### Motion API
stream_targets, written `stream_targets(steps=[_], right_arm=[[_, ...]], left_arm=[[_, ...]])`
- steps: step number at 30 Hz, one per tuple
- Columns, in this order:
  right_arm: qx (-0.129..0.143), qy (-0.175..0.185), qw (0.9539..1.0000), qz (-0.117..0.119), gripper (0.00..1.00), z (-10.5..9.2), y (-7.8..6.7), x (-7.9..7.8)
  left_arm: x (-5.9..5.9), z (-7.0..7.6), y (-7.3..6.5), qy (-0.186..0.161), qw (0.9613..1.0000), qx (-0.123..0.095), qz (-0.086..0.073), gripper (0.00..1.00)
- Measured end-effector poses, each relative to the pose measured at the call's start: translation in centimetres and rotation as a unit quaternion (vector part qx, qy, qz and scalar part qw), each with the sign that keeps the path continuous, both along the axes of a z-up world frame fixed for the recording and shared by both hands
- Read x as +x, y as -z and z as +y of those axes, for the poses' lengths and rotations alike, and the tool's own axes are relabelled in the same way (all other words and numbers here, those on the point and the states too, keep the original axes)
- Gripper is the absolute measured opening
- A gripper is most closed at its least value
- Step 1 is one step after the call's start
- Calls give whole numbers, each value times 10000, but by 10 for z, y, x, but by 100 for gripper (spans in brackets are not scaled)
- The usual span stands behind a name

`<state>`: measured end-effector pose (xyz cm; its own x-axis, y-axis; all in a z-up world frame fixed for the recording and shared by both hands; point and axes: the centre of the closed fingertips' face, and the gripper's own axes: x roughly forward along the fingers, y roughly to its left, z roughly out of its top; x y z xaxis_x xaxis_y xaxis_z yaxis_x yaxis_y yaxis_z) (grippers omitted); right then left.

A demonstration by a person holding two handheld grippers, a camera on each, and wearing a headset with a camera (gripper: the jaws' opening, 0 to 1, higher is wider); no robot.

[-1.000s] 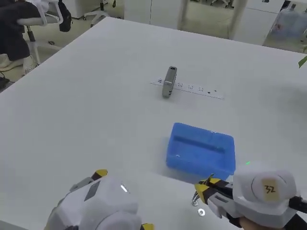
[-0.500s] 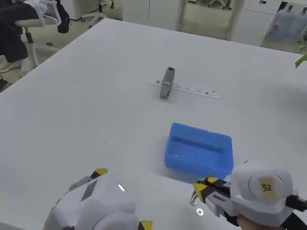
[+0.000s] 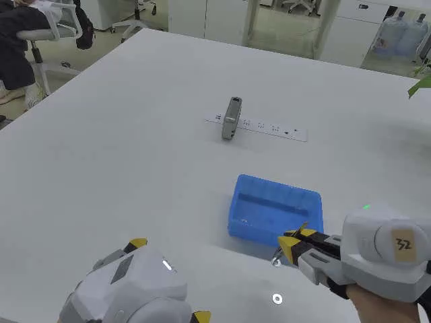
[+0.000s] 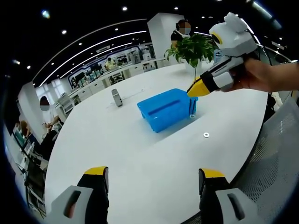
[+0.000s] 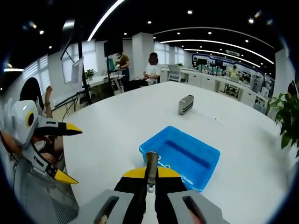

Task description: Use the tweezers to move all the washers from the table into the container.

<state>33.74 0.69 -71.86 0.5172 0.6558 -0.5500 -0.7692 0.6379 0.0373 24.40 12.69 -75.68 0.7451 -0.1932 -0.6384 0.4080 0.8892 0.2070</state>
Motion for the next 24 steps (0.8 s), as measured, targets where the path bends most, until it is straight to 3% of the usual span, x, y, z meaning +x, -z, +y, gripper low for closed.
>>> stream_targets(steps=[7, 15, 19, 24], right_arm=[[127, 60, 9996, -254, 1, 0, -22, 16], [91, 169, 9986, -500, 1, -3, -32, 41], [151, 306, 9982, -488, 1, -6, -32, 55], [31, 422, 9982, -431, 1, -11, -16, 72]], left_arm=[[-1, 0, 2, -4, 10000, -6, 50, 81], [-1, 1, 3, -15, 10000, 19, 83, 81], [-1, 1, 4, -8, 10000, 8, 96, 81], [-1, 1, 5, -12, 9999, 4, 117, 81]])
